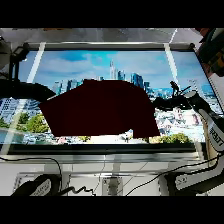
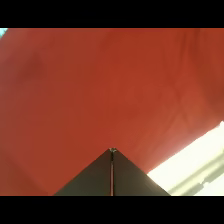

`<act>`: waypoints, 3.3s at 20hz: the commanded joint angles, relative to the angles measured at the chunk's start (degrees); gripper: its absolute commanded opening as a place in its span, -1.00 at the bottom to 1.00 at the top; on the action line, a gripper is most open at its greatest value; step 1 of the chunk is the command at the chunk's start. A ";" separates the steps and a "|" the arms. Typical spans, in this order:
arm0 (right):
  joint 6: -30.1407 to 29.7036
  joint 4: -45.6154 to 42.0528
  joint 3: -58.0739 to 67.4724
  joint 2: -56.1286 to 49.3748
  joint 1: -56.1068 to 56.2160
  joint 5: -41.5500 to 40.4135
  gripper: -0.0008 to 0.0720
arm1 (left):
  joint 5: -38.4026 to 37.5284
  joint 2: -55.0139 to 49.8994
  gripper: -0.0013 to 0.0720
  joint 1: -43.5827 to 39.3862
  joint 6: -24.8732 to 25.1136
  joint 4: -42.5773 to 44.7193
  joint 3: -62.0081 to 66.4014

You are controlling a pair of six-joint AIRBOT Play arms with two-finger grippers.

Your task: Fold the clothes and pants, and hang the long-sleeved shirts on hangers.

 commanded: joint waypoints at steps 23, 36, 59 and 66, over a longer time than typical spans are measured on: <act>-4.26 -1.14 2.84 3.50 1.55 10.97 -0.94 | 12.68 -16.72 0.36 25.09 -6.32 -0.22 -28.83; -5.84 1.64 4.28 8.55 1.55 9.40 -0.94 | 13.29 -22.49 -0.94 19.26 -1.55 -15.26 -19.98; 4.48 -2.25 2.34 52.24 1.55 12.44 -0.94 | 7.43 3.52 -0.94 15.65 2.67 -12.22 0.02; 5.01 -2.01 -14.25 31.23 1.55 4.76 -0.94 | 18.21 -20.87 -0.94 4.50 2.67 -15.10 -12.20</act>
